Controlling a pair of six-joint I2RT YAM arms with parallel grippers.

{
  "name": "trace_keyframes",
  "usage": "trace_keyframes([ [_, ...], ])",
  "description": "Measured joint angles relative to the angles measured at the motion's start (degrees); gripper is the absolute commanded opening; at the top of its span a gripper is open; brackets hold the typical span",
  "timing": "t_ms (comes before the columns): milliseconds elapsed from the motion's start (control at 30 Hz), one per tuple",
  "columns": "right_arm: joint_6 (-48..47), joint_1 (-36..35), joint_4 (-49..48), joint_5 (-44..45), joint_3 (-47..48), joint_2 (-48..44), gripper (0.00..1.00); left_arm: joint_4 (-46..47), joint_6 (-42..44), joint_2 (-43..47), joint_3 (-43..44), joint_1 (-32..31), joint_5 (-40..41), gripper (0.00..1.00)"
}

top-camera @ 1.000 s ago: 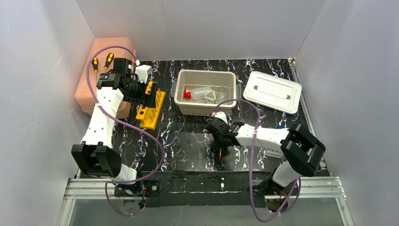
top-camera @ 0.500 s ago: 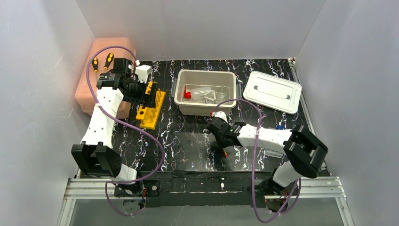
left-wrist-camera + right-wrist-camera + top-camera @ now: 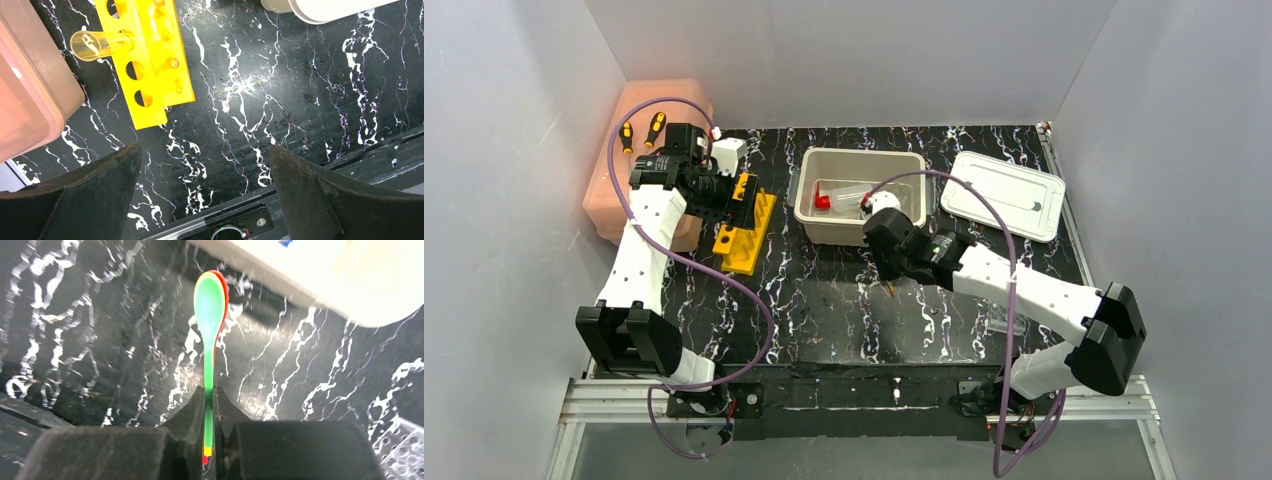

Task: Organize the chemistry lab equipment
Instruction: Pick up the chemistry item at the center of the board, then place the chemistry item in the storage box.

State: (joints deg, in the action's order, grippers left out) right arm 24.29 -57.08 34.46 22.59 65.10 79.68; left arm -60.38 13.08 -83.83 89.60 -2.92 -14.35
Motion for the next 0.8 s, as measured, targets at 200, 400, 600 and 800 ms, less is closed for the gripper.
trace_keyframes([
  [200, -4.6, 0.0, 4.3, 1.2, 15.0, 2.2, 0.08, 0.2, 0.0, 0.0, 0.0, 0.0, 0.0, 0.99],
  [400, -9.8, 2.1, 6.2, 1.4, 28.0, 9.0, 0.09, 0.3, 0.0, 0.0, -0.1, 0.0, -0.1, 0.99],
  [600, -14.3, 8.8, 6.1, -0.2, 38.2, 19.2, 0.08, 0.4, 0.0, 0.0, -0.6, 0.0, -0.4, 0.99],
  [800, -16.9, 15.0, 5.5, -2.1, 45.2, 29.9, 0.08, 0.3, 0.3, 0.0, -0.9, 0.0, -0.5, 0.99],
])
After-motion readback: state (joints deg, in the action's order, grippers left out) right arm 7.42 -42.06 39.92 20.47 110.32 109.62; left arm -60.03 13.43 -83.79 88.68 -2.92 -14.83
